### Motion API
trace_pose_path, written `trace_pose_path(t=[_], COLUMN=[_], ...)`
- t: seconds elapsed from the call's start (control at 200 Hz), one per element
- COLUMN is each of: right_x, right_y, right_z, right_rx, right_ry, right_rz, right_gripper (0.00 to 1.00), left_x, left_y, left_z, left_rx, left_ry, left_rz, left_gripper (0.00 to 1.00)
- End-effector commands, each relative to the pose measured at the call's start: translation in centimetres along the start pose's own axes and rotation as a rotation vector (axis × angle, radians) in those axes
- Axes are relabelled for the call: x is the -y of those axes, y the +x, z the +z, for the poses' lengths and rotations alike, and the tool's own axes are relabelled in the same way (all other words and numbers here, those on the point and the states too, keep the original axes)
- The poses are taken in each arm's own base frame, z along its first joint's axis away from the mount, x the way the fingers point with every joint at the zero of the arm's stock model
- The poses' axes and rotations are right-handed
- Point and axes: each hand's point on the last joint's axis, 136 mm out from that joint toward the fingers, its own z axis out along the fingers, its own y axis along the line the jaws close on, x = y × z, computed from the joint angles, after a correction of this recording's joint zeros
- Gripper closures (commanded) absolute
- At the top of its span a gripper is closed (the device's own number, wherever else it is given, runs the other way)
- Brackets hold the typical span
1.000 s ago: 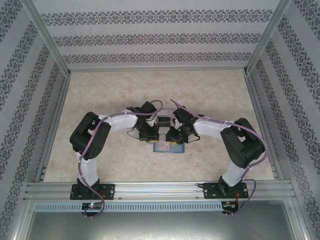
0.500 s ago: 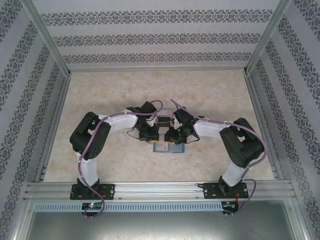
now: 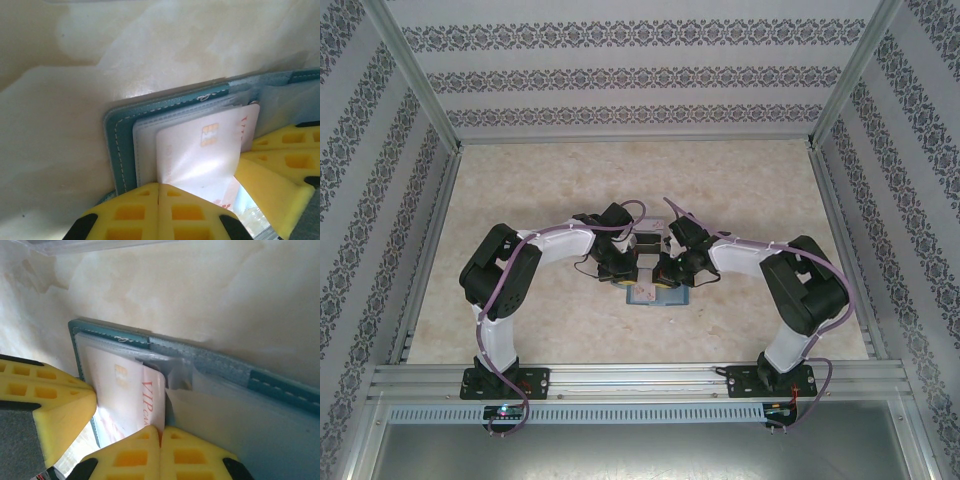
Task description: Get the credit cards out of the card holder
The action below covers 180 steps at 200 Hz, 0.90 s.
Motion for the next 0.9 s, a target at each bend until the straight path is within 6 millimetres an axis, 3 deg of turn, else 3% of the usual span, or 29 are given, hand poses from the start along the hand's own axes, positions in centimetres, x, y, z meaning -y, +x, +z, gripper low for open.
trace_pose_path(t=[0.0, 0.48, 0.709, 0.894], right_x=[0.9, 3.7, 3.6, 1.9], right_y=[0.4, 0.3, 0.2, 0.3], right_z=[-0.9, -4.8, -5.7, -5.2], right_rx=[0.004, 0.031, 0.039, 0.041], right_ry=[0.036, 0.281, 0.339, 0.284], right_rz=[-0.008, -0.076, -0.099, -0.101], right_gripper=[0.94, 0.96, 0.96, 0.96], left_x=[-2.7, -2.7, -2.4, -2.5], left_y=[2.0, 2.0, 1.9, 2.0], left_z=[1.0, 1.0, 0.8, 0.8], left_rx=[-0.071, -0.072, -0.069, -0.069], left_ry=[-0.108, -0.111, -0.105, -0.105], left_rz=[-0.019, -0.016, -0.014, -0.014], left_gripper=[1.00, 1.00, 1.00, 1.00])
